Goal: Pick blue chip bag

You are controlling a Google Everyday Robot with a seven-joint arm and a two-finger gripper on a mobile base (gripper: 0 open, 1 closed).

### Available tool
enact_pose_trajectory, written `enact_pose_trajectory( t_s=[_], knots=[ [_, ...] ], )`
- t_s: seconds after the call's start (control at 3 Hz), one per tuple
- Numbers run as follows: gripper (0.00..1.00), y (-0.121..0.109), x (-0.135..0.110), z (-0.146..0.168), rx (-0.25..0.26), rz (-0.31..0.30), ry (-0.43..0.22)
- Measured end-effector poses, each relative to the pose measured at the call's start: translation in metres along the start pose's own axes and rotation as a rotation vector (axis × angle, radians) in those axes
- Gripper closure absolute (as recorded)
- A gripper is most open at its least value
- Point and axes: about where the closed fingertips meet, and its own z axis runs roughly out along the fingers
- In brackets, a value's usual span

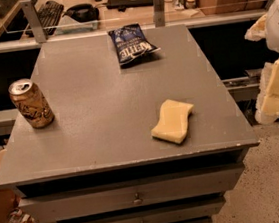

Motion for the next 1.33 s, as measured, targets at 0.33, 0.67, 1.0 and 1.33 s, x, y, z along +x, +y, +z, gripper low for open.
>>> enact_pose_trajectory(
  t_s=[0.33, 0.67, 1.0, 1.33],
  knots=[
    [0.00, -0.001, -0.001, -0.001, 0.005, -0.002, -0.003],
    [0.00, -0.025, -0.024, 0.010, 0.042, -0.024, -0.066],
    [0.00, -0.067, -0.054, 0.039, 0.053, -0.032, -0.153],
    [0.00, -0.119, -0.099, 0.075, 0.077, -0.037, -0.263]
  ],
)
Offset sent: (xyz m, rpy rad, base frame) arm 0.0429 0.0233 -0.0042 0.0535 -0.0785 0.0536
